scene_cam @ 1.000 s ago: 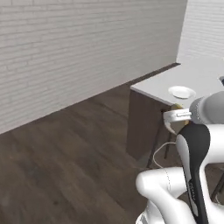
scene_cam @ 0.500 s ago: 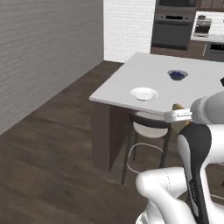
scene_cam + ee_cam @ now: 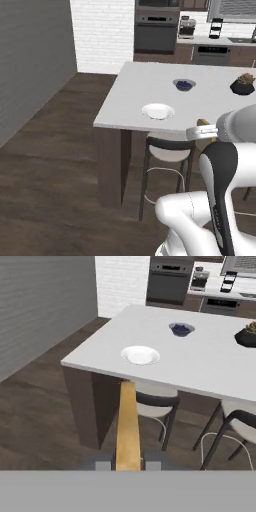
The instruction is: Start the toaster. Once the lever pops up, take the bread to the plate on the dining counter.
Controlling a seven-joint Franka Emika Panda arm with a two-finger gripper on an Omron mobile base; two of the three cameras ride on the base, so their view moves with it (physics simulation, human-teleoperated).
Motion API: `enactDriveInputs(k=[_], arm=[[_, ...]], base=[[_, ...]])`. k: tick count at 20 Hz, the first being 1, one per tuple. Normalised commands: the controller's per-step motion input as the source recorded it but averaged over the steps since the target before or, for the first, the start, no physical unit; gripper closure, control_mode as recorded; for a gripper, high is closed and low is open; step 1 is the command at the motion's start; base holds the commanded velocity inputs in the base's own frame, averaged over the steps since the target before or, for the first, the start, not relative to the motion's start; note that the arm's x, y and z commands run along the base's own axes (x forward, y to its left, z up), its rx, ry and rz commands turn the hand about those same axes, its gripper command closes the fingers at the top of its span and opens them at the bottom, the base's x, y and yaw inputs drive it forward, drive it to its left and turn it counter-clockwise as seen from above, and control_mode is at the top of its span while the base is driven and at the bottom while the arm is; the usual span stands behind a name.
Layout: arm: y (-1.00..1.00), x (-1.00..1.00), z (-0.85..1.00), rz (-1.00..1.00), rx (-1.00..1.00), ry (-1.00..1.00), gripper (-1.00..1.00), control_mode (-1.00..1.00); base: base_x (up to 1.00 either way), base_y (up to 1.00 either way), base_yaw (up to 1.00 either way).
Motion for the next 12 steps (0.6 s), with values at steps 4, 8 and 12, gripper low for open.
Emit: enactDriveInputs(k=[4,8,12], arm=[[0.0,0.0,0.0,0.0,0.0,0.0,1.0,1.0],[0.0,0.0,0.0,0.0,0.0,0.0,1.0,1.0],[0.0,0.0,0.0,0.0,0.0,0.0,1.0,1.0]], base=[[0.47,0.25,-0.35],[0.46,0.35,-0.39],[0.43,0.39,-0.37]])
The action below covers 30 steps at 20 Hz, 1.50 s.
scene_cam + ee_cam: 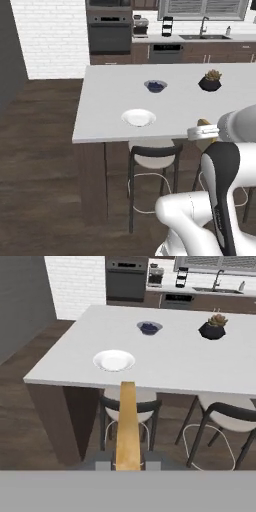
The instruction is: Start the toaster. Once the lever pops up, take the bread to the plate on the dining counter.
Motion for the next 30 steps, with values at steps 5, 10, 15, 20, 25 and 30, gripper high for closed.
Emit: enactDriveInputs(k=[5,10,15,20,25,30], arm=[[0.0,0.0,0.0,0.0,0.0,0.0,1.0,1.0],[0.0,0.0,0.0,0.0,0.0,0.0,1.0,1.0],[0.0,0.0,0.0,0.0,0.0,0.0,1.0,1.0],[0.0,0.0,0.0,0.0,0.0,0.0,1.0,1.0],[0.0,0.0,0.0,0.0,0.0,0.0,1.0,1.0],[0.0,0.0,0.0,0.0,0.0,0.0,1.0,1.0]], base=[[0.38,0.44,-0.19],[0.55,0.36,-0.04],[0.57,0.44,-0.14],[0.58,0.39,-0.23],[0.52,0.26,-0.17],[0.62,0.04,-0.08]])
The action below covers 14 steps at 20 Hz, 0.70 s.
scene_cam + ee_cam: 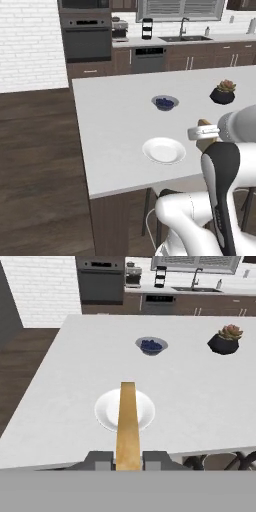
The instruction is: Start the toaster. Once the lever pops up, take the bread to the plate on the dining counter.
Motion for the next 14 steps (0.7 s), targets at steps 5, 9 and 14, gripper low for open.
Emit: enactDriveInputs(k=[5,9,14], arm=[[0.0,0.0,0.0,0.0,0.0,0.0,1.0,1.0],[0.0,0.0,0.0,0.0,0.0,0.0,1.0,1.0],[-0.18,0.44,-0.1,0.11,0.01,0.0,1.0,-1.0]], base=[[0.47,-0.06,0.0],[0.41,-0.15,0.05],[0.08,-0.03,0.02]])
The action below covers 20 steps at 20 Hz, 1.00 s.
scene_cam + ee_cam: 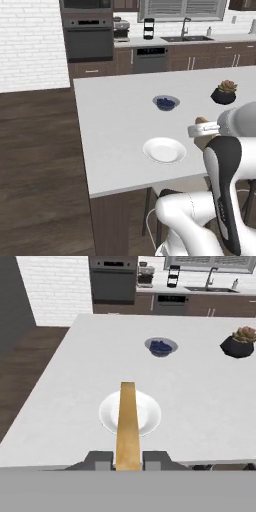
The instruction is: Start the toaster. Once the lever pops up, take the bread to the plate on the dining counter.
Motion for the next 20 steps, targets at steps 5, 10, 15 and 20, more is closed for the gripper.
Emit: enactDriveInputs(k=[5,10,15,20], arm=[[-0.16,0.76,-0.19,0.15,0.02,0.01,1.0,-1.0],[-0.03,0.62,-0.44,0.11,0.0,0.0,1.0,-1.0],[0.0,0.58,-0.49,0.03,0.01,0.0,1.0,-1.0],[0.0,0.58,-0.44,0.0,0.02,0.0,1.0,-1.0]], base=[[0.0,0.0,0.0],[0.0,0.0,0.0],[0.0,0.0,0.0],[0.0,0.0,0.0]])
